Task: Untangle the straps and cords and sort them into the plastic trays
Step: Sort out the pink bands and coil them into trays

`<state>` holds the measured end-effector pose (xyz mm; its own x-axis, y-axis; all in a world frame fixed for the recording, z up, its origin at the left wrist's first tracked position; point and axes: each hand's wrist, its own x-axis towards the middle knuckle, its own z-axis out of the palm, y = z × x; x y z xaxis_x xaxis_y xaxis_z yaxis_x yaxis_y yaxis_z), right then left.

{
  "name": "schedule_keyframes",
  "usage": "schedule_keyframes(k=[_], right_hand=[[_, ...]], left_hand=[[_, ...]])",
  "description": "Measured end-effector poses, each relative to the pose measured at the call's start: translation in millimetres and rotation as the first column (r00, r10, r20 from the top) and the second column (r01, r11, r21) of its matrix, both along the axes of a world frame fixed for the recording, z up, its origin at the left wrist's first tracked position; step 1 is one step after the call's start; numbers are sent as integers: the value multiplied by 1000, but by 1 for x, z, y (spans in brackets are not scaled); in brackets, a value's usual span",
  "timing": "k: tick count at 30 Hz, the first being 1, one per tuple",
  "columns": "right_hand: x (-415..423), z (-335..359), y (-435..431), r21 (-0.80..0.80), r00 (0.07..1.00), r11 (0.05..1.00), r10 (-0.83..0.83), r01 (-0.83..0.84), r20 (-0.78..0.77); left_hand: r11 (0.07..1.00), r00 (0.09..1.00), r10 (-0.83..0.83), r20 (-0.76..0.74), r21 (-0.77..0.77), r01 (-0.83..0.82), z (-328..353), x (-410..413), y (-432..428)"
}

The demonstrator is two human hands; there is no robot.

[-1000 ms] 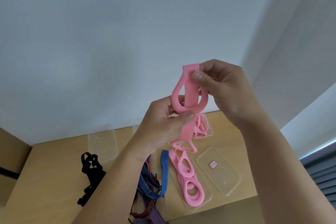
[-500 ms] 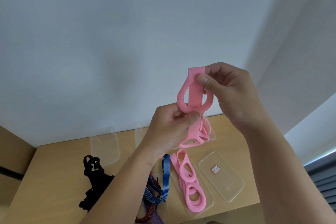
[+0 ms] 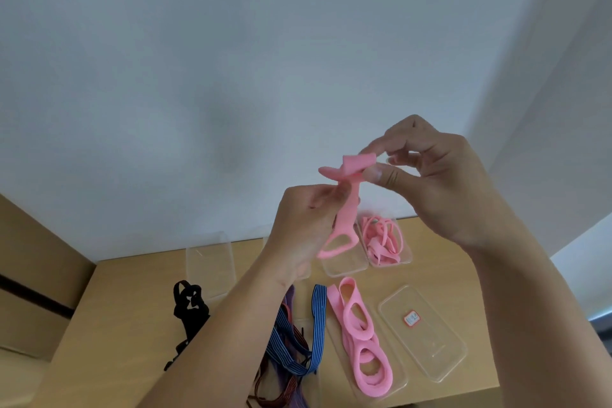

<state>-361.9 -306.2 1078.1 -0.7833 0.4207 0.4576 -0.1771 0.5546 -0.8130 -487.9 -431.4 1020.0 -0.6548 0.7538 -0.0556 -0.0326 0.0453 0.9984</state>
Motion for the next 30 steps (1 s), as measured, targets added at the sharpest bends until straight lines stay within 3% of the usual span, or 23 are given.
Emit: schedule_keyframes(k=[4, 11, 16, 21, 27, 30], right_hand=[[9, 0, -6, 112, 999, 994, 13, -17, 36], [20, -19, -18, 152, 981, 986, -95, 69, 170], [23, -30, -20, 188, 952, 979, -129, 79, 276], [30, -38, -19, 270, 935, 956, -193, 112, 296], [33, -45, -17, 342, 943, 924, -254, 171, 215], [32, -50, -18, 386, 939, 895, -304, 224, 158]], left_hand=[[999, 996, -21, 85, 31, 18, 7, -4, 0], [991, 963, -126, 238, 82, 109, 16, -14, -2], [976, 952, -203, 229, 124, 178, 17, -15, -3], [963, 933, -268, 239, 108, 249, 16, -13, 0], [960, 897, -281, 342, 115, 257, 18, -14, 5], [949, 918, -315, 239, 95, 301, 14, -12, 6]])
